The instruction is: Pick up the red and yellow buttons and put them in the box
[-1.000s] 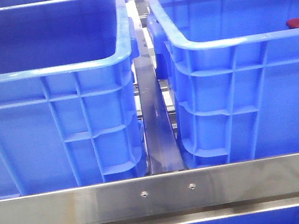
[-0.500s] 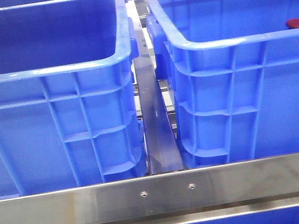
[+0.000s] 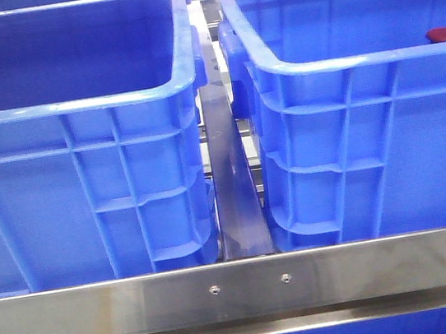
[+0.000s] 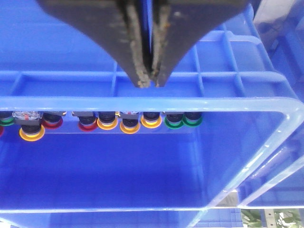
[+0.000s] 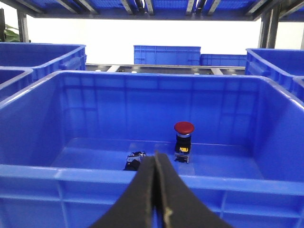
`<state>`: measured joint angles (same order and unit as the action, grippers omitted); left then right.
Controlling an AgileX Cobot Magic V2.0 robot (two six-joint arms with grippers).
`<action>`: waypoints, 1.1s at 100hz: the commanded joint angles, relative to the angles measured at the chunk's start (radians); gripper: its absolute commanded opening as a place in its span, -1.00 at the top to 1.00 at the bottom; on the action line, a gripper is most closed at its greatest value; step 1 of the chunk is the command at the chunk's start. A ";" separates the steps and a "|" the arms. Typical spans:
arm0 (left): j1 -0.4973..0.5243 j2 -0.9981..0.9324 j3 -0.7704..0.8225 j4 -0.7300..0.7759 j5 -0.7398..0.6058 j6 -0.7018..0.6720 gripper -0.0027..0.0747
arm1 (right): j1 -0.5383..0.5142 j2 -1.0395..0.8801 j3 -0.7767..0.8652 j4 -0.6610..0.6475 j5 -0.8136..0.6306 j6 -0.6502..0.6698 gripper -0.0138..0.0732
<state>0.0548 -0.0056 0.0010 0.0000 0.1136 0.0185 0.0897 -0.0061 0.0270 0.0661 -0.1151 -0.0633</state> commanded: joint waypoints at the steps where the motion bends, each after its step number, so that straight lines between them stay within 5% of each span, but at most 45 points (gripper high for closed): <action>1: -0.007 -0.030 0.054 0.000 -0.075 -0.004 0.98 | -0.012 -0.029 -0.014 -0.033 -0.058 0.016 0.84; 21: -0.007 -0.030 0.054 0.000 -0.075 -0.004 0.98 | -0.060 -0.027 -0.014 -0.127 -0.051 0.132 0.84; 110: -0.007 -0.030 0.054 0.000 -0.075 -0.004 0.98 | -0.060 -0.027 -0.014 -0.130 -0.021 0.132 0.84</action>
<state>0.0548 -0.0056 0.0010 0.0000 0.1136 0.0185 0.0326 -0.0088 0.0279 -0.0540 -0.0603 0.0703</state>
